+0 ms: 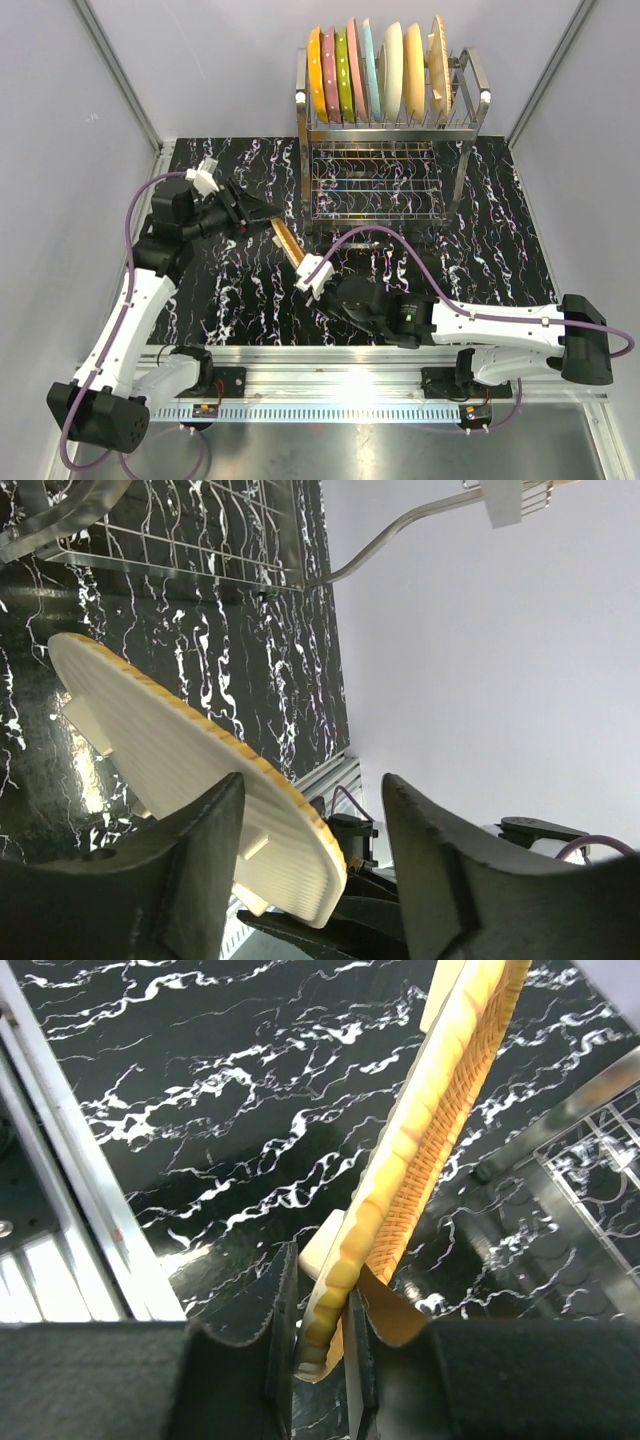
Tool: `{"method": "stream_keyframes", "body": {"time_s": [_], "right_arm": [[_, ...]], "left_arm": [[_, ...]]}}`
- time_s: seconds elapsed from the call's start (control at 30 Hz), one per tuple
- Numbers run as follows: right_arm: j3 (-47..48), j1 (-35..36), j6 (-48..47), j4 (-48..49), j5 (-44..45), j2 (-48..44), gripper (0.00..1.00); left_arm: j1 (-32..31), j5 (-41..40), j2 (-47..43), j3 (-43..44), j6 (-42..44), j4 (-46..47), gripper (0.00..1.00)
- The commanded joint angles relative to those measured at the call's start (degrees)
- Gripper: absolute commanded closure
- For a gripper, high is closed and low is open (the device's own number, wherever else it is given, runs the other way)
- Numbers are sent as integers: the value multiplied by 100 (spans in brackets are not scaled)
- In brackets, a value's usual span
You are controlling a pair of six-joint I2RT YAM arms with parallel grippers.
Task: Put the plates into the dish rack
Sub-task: Pass the plate from the left arm to the right
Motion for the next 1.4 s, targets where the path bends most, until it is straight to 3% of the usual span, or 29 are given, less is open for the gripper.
{"method": "stream_keyframes", "body": {"time_s": [0.0, 0.07, 0.13, 0.37, 0.53, 0.7, 0.93, 1.1, 1.37], "right_arm": [[148, 127, 176, 319, -842, -23, 100], [122, 127, 273, 257, -878, -49, 100], [87, 127, 344, 239, -913, -102, 100], [-71, 127, 546, 55, -755, -497, 100], [-203, 119, 695, -147, -378, -998, 100], [-116, 127, 704, -611, 386, -1691, 100], [498, 127, 152, -885, 1169, -2457, 100], [1377, 127, -701, -1307, 1512, -2379, 100], [2512, 127, -2326, -763, 1794, -2502, 100]], "left_arm": [[-77, 226, 134, 424, -7, 716, 35], [-77, 217, 231, 591, 29, 724, 30], [-77, 226, 389, 819, 116, 689, 2], [-69, -704, 820, 1988, 1381, -575, 1], [-60, -1328, 706, 2121, 2225, -804, 1], [-60, -2417, 215, 1489, 2998, -884, 1], [-68, -3095, -428, 93, 3526, -551, 1], [-60, -3351, -797, -532, 3588, -252, 1], [-60, -3448, -912, -1201, 3711, 109, 1]]}}
